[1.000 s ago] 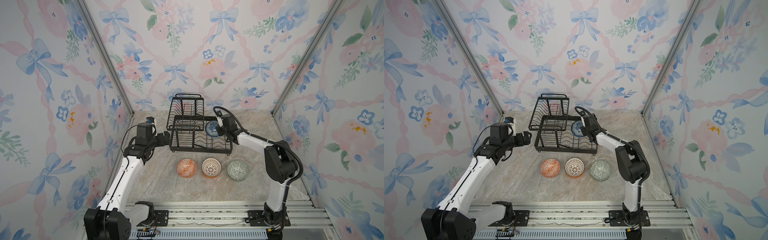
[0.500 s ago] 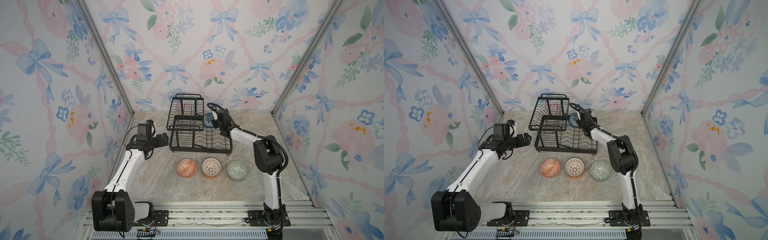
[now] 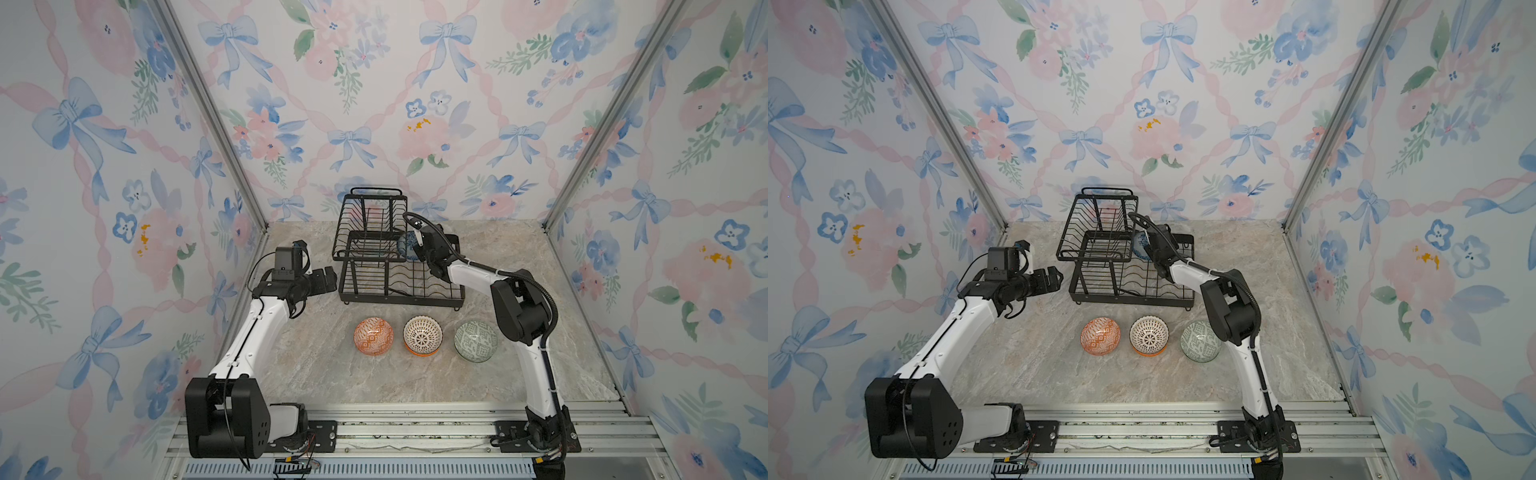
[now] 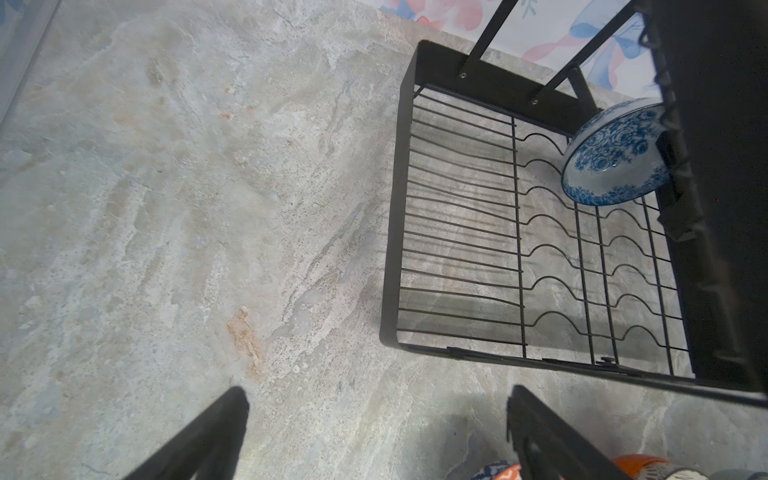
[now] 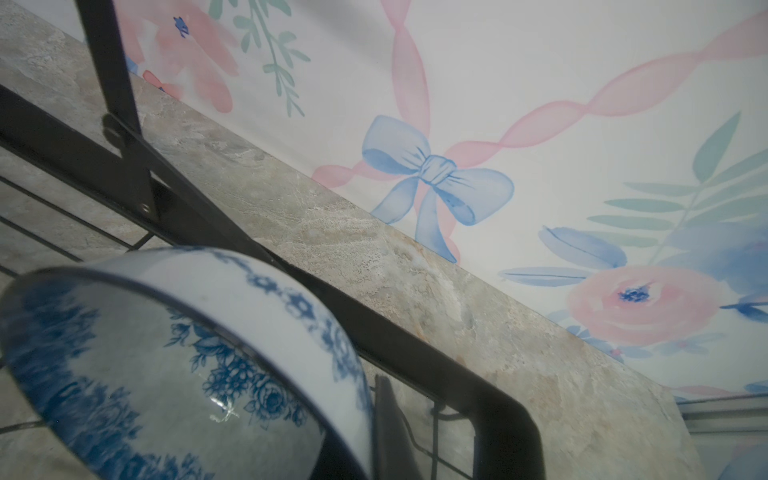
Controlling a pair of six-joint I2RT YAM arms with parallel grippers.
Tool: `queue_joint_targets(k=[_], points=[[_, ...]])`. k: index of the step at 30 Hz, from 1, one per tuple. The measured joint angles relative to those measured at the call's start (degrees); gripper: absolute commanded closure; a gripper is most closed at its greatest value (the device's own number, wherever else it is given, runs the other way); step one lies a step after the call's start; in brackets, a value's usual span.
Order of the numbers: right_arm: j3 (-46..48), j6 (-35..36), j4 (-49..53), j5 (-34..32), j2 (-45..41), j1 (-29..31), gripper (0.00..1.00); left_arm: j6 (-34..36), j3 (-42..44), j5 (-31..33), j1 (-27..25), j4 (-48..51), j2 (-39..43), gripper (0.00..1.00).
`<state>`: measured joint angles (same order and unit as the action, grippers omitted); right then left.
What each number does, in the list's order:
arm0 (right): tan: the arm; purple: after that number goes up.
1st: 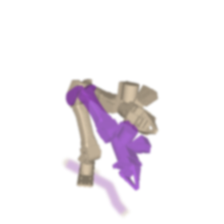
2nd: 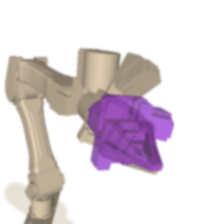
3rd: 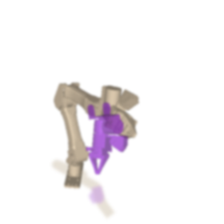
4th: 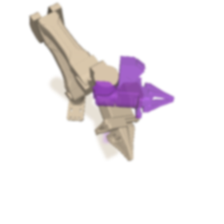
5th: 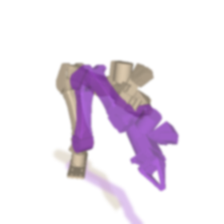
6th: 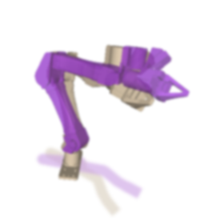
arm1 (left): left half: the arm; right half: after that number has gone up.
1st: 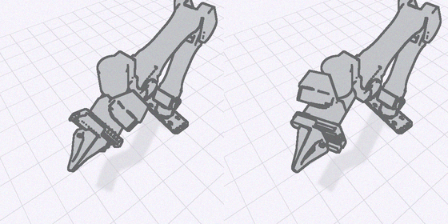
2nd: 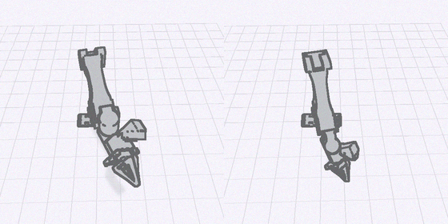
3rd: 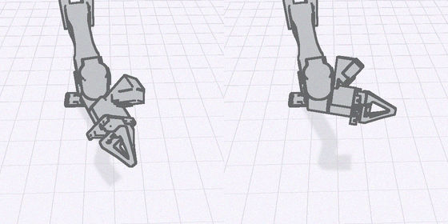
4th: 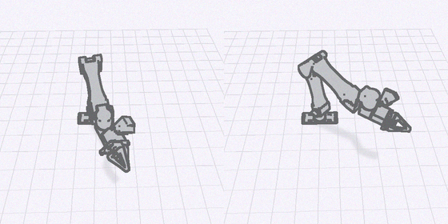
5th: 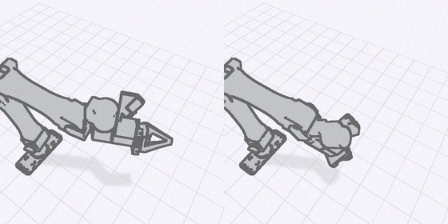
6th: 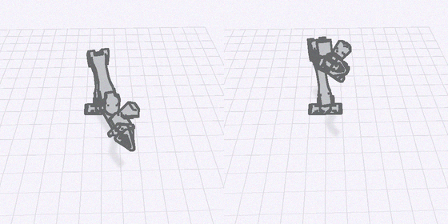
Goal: Load the bowls into the dish rack
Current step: 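Lower the blue floral bowl into the rack's lower tier with the right gripper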
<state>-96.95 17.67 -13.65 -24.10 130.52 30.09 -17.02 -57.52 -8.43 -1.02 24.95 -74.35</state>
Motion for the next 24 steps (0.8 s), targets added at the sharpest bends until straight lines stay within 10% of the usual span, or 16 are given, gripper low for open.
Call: queue_joint_targets(k=[24], points=[[1.4, 1.2, -14.0, -3.8, 3.1, 1.1, 1.00, 0.0, 0.0, -0.6, 0.0, -0.1, 0.0, 0.02]])
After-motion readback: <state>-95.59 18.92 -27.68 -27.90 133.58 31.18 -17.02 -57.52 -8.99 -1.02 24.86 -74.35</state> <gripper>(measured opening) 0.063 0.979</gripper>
